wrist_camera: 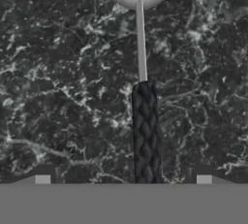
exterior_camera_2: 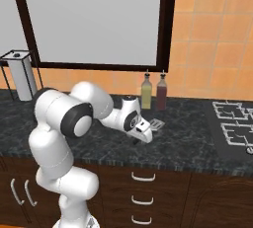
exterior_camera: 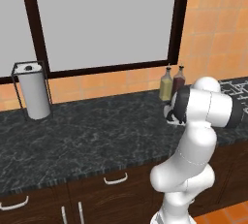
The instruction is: Put the broccoli and broccoli in the pot. Retrieve the spatula and lightly stir the vegetables in the pot.
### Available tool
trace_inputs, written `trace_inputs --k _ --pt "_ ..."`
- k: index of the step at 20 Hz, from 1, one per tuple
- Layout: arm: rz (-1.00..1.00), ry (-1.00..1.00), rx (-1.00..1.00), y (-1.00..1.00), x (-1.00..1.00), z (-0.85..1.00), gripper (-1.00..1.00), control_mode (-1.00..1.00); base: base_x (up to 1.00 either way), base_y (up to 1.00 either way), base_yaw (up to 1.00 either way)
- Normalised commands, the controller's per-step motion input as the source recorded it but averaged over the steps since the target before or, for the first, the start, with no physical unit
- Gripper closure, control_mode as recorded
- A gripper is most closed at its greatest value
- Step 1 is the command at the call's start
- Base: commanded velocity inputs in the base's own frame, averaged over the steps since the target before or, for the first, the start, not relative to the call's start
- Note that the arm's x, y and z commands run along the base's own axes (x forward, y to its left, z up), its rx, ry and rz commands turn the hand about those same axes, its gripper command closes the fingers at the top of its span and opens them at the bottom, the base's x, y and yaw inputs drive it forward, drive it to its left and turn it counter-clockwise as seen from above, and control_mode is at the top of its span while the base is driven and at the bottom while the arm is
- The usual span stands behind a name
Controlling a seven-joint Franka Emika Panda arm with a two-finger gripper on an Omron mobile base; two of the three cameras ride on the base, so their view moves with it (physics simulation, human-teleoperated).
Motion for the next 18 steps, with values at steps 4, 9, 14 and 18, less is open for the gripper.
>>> trace_inputs --k 4,9,14,18 --pt "-0.05 -0.06 0.00 0.00 -0.64 -0.31 1.00 -1.00 0.00 0.00 0.00" --pt "-0.01 0.04 0.00 0.00 0.04 -0.42 1.00 -1.00 0.00 0.00 0.00" --pt "0.00 0.06 0.00 0.01 0.34 -0.33 1.00 -1.00 0.00 0.00 0.00" --pt "0.00 0.00 0.00 0.00 0.08 -0.15 1.00 -1.00 0.00 0.00 0.00"
